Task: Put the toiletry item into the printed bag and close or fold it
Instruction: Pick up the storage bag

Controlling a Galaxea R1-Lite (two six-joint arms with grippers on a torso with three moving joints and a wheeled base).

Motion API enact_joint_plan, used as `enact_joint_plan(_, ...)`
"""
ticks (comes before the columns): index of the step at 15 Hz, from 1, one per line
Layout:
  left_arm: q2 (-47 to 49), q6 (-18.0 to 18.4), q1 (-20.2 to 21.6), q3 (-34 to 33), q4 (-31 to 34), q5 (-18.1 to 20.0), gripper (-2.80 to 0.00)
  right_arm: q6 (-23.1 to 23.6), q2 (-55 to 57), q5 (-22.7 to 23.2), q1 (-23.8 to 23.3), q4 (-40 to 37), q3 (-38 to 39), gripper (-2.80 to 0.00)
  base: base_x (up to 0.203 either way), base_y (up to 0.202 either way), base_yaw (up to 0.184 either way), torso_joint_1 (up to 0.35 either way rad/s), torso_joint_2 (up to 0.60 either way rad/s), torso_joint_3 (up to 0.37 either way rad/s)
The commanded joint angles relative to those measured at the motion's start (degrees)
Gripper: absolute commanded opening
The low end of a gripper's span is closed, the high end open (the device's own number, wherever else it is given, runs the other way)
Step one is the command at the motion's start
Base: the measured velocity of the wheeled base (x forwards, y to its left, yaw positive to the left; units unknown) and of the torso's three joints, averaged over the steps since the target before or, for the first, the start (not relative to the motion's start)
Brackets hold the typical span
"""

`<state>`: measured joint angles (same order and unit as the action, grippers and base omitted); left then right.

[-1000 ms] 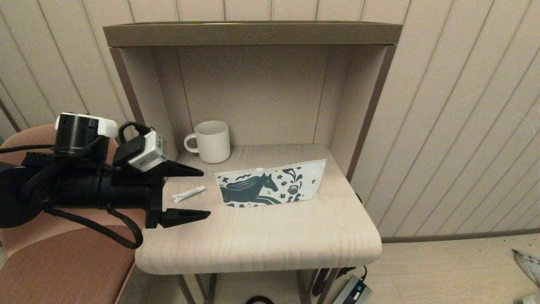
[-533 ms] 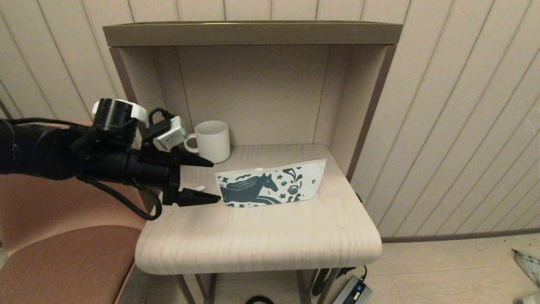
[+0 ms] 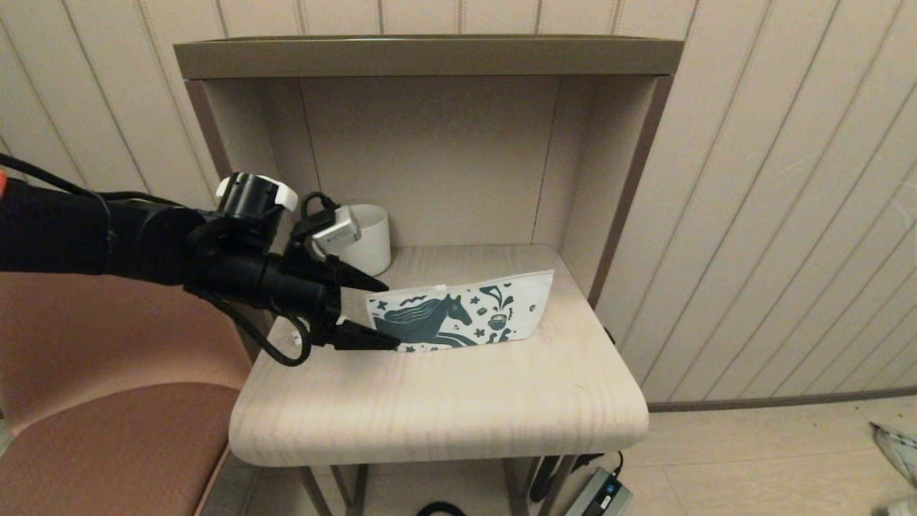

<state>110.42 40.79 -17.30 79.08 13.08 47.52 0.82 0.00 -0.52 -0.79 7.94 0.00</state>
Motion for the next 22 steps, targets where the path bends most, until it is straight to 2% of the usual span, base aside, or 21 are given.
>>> enact_joint_plan(1,0.4,0.2,-1.3,0.6,0.7,0.1,0.00,0.0,0.1,0.0,0.0,0.1,0.0,-2.80,0.000,0.000,0.000,0.000,0.00,0.000)
enact_joint_plan(10,0.5,-0.3,-2.7,1.0,0.9,-0.1,0.00,0.0,0.1,0.0,0.0,0.1,0.0,-2.80,0.000,0.000,0.000,0.000,0.00,0.000)
enact_joint_plan(11,0.4,-0.3,-2.7,0.6,0.6,-0.2,-2.80,0.0,0.1,0.0,0.0,0.1,0.0,-2.80,0.000,0.000,0.000,0.000,0.00,0.000)
enact_joint_plan(22,0.2,-0.3,-3.2,-0.8,0.9,0.5,-2.80,0.1,0.1,0.0,0.0,0.1,0.0,-2.80,0.000,0.000,0.000,0.000,0.00,0.000)
